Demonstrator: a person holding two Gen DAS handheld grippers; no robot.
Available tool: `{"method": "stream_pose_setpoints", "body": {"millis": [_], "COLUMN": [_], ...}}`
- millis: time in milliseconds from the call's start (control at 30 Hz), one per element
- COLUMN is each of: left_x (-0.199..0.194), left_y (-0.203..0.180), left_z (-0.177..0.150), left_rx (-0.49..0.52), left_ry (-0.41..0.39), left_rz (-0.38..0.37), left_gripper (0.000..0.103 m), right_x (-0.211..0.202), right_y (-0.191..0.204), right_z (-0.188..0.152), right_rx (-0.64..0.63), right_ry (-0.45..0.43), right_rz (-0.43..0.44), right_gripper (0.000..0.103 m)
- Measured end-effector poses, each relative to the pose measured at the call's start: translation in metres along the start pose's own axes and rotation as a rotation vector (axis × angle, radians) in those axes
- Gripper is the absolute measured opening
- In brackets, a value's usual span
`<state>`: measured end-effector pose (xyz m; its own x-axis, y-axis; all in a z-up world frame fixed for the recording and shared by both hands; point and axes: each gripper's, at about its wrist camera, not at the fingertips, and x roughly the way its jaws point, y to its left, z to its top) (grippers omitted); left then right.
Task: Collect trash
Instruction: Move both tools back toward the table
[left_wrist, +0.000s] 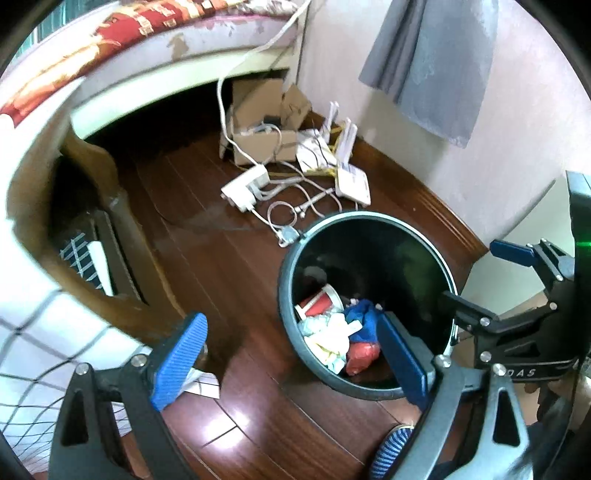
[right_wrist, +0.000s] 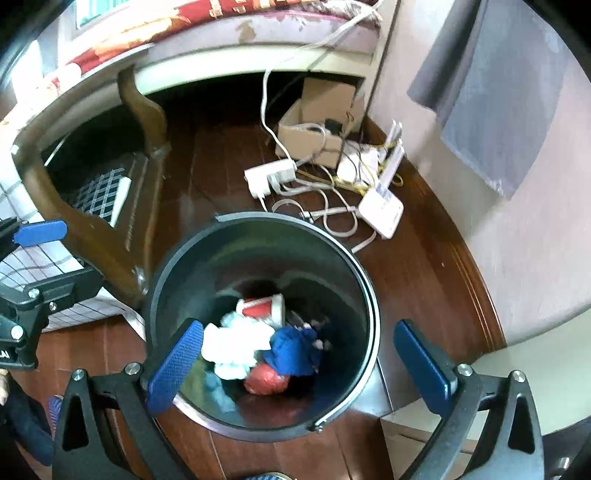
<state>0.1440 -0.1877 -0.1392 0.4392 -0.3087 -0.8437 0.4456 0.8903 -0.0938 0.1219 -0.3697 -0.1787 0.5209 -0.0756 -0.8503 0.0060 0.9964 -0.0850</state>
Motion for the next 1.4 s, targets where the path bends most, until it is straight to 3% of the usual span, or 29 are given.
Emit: {"method": "stream_pose_setpoints", "body": {"millis": [267, 533, 667, 900, 1400], "left_x": [-0.068, -0.132, -0.155, -0.183, -0.195], "left_y": [0.038, 0.123, 0.168, 0.233, 0.336], "left_z": [-0.001, -0.014, -0.026, -0.052, -0.081], "left_rx": [-0.061, -0.199, -0.259, -0.364, -0.532], "left_ry": [-0.139, -0.249, -0.282, -0.312, -0.294], "left_rz": [0.084, 0.228, 0.312, 0.395, 0.508], "left_gripper": [0.095, 0.096, 0.096, 0.096, 0.094], "right_x": [-0.050, -0.084, -0.091, -0.101, -0.074], "right_y": [0.032, 0.081, 0.128, 0.226, 0.352], "right_z": [0.032, 0.088, 0.114, 0.158, 0.223], "right_rx": [-0.028, -0.019, -0.091, -0.260, -0.450], "right_ry": [-0.168, -0.316, -0.326, -0.343, -0.332], "right_rz": [0.080, 0.243, 0.318, 0.401, 0.483], "right_gripper": [0.103, 0.103, 0.103, 0.103, 0.103]}}
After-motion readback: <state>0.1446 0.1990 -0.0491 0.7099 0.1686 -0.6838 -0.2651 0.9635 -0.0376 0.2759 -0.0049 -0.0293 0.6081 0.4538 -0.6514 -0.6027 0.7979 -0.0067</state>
